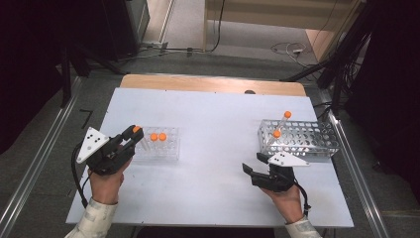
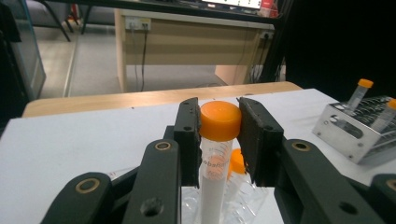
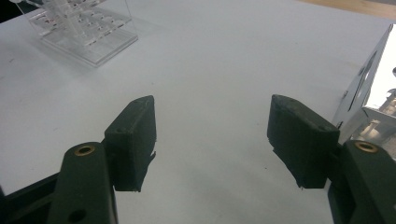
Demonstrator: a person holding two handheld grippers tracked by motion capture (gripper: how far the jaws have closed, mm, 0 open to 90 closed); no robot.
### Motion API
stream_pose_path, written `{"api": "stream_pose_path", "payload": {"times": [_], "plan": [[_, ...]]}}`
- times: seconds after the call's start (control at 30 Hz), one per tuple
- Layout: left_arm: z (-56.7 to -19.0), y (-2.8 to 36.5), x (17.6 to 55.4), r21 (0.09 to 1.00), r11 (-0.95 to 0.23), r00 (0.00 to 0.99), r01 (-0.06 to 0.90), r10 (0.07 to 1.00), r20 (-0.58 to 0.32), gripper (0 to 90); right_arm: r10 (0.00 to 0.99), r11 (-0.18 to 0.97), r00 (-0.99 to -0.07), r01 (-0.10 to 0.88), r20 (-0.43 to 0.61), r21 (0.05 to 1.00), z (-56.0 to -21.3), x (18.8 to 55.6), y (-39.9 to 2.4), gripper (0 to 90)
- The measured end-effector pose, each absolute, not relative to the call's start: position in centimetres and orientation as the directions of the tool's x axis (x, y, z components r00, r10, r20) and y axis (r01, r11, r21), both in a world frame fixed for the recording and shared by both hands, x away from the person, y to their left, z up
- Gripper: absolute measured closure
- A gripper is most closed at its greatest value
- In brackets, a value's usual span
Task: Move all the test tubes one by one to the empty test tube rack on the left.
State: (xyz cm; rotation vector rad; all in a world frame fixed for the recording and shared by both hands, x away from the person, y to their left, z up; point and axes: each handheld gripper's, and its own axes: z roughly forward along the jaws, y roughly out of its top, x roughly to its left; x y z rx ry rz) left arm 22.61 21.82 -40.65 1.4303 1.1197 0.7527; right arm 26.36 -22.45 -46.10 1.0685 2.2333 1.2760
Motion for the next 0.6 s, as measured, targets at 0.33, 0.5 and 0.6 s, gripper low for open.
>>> {"api": "stream_pose_path", "payload": {"times": [0.33,0.5,0.6], "plan": [[-40.2,21.8,24.0,0.979,0.044,0.314,0.201,0.943,-0.107,69.9,0.756,0.311,-0.652,0.435,0.058,0.845,-46.2,26.4,-22.4,31.2],[-41.0,21.3,24.6,0.977,0.017,0.316,0.212,0.945,-0.085,69.8,0.757,0.31,-0.651,0.435,0.058,0.845,-46.2,26.3,-22.4,31.2],[-41.5,21.0,24.9,0.976,-0.006,0.307,0.217,0.95,-0.062,69.8,0.757,0.311,-0.651,0.436,0.058,0.845,-46.2,26.3,-22.4,31.2]]}}
